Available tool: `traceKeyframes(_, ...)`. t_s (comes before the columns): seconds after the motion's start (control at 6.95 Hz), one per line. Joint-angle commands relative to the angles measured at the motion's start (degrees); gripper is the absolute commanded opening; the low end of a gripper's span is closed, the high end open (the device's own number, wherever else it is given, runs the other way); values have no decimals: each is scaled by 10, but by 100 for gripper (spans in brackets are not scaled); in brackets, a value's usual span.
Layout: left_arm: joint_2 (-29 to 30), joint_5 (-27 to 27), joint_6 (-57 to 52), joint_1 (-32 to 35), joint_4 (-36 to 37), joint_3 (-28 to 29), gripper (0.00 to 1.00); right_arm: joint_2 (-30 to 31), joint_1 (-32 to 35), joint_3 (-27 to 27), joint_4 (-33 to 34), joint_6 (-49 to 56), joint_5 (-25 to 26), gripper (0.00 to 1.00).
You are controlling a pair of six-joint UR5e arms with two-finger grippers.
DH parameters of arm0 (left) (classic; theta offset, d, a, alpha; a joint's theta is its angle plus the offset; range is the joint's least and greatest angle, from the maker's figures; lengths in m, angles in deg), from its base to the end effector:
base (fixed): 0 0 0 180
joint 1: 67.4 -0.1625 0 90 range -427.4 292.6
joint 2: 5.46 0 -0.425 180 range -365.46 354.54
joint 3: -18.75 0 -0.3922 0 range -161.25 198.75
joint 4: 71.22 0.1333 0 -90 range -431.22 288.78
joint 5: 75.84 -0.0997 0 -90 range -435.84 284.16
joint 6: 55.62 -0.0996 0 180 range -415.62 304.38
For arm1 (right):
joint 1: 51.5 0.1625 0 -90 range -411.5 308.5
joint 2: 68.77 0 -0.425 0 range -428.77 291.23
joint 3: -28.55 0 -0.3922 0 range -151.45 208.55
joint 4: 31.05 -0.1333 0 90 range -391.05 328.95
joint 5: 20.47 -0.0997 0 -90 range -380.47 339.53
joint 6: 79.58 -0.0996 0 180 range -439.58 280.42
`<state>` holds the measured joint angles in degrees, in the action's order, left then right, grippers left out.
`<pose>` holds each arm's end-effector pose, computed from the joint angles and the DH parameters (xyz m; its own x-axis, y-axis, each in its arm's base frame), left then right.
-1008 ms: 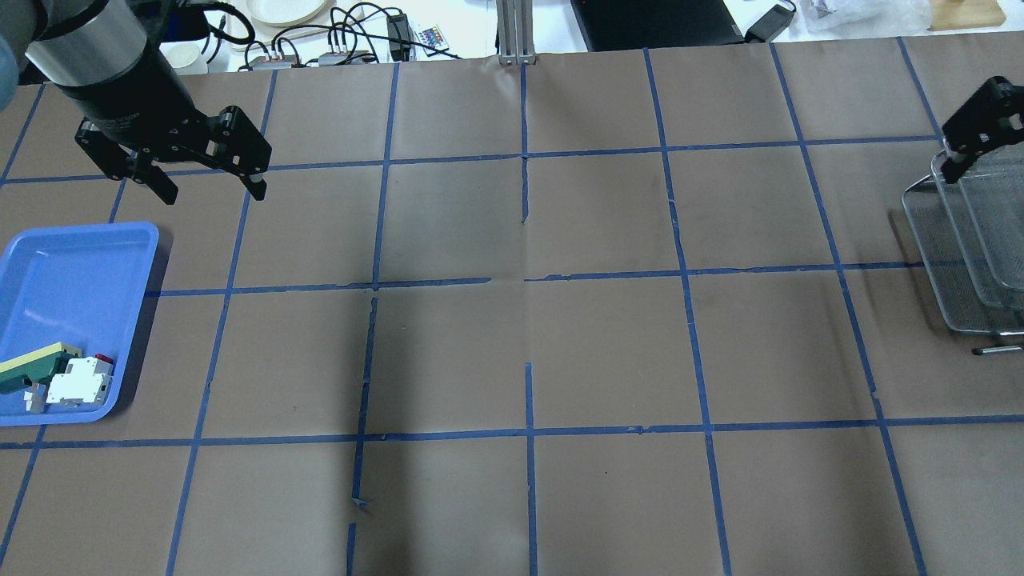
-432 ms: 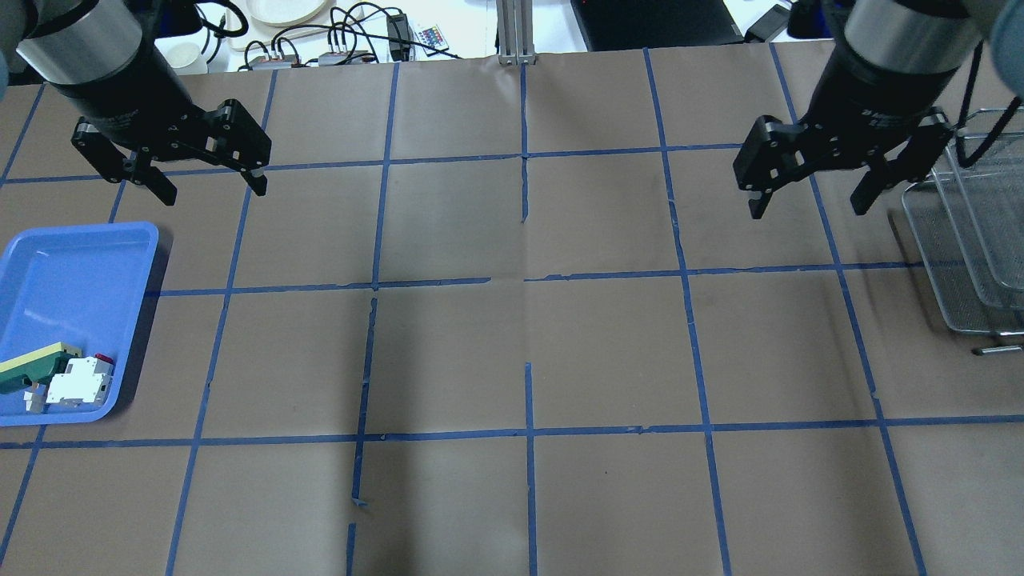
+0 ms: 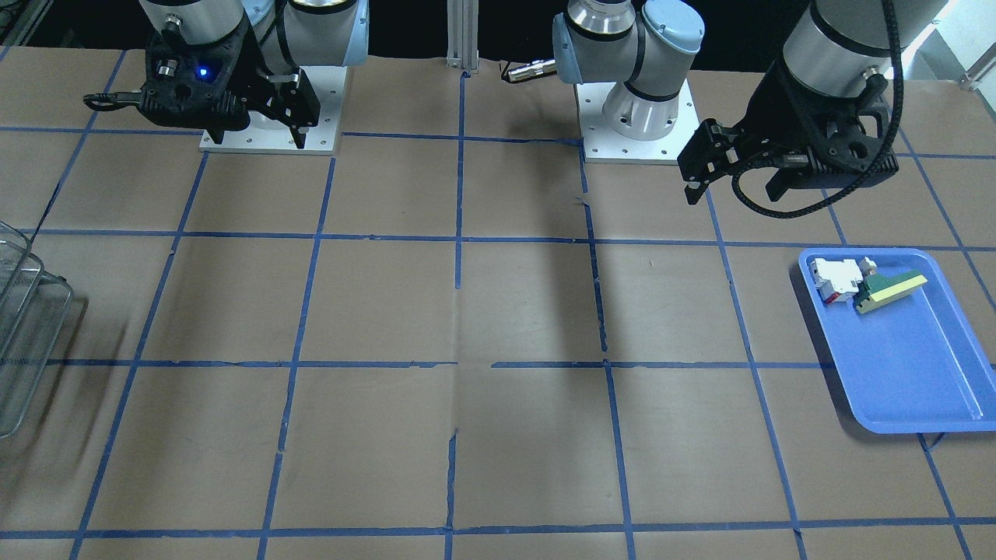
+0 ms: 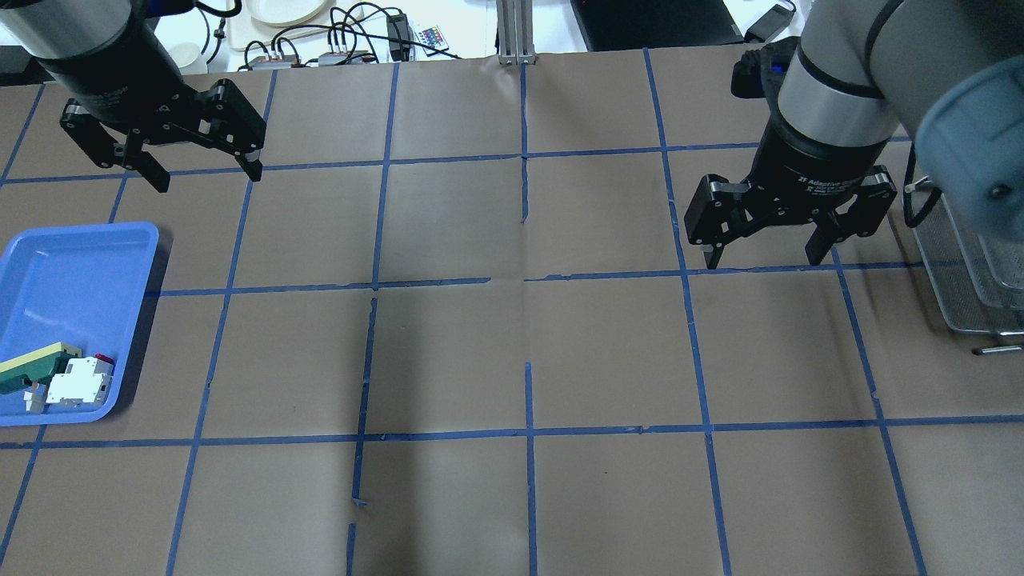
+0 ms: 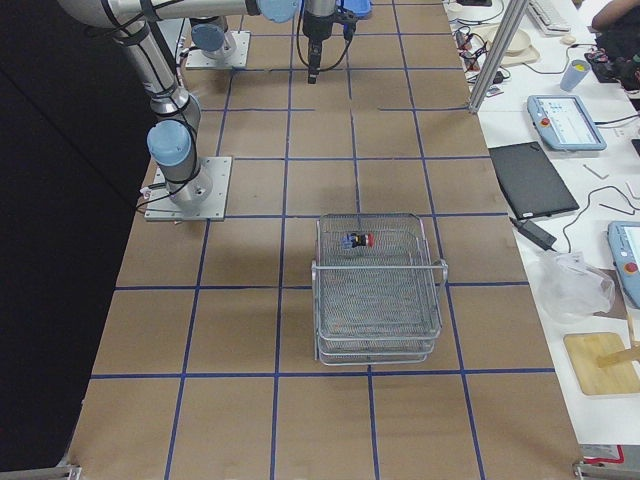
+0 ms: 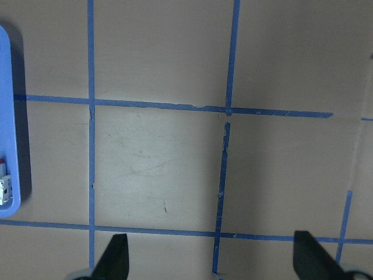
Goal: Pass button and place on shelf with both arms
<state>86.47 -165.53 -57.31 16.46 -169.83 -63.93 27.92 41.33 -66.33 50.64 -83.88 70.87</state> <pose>-0.0797 -0.5102 0.5191 -0.9969 -0.0779 0.0071 -0.0774 0.9954 0.0560 0.1521 -0.4233 0.4868 -0.9992 0.0225 0.0317 0.0259 0.9935 0.1111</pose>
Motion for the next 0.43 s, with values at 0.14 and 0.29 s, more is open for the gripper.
traceKeyframes(0.14,-2,-1,-2,2,-11,2,100,5,-32,-6,-3,3,2,100)
traceKeyframes(0.29,-3,0,-2,2,-10,2,100,7,-29,-6,-2,-1,1,100)
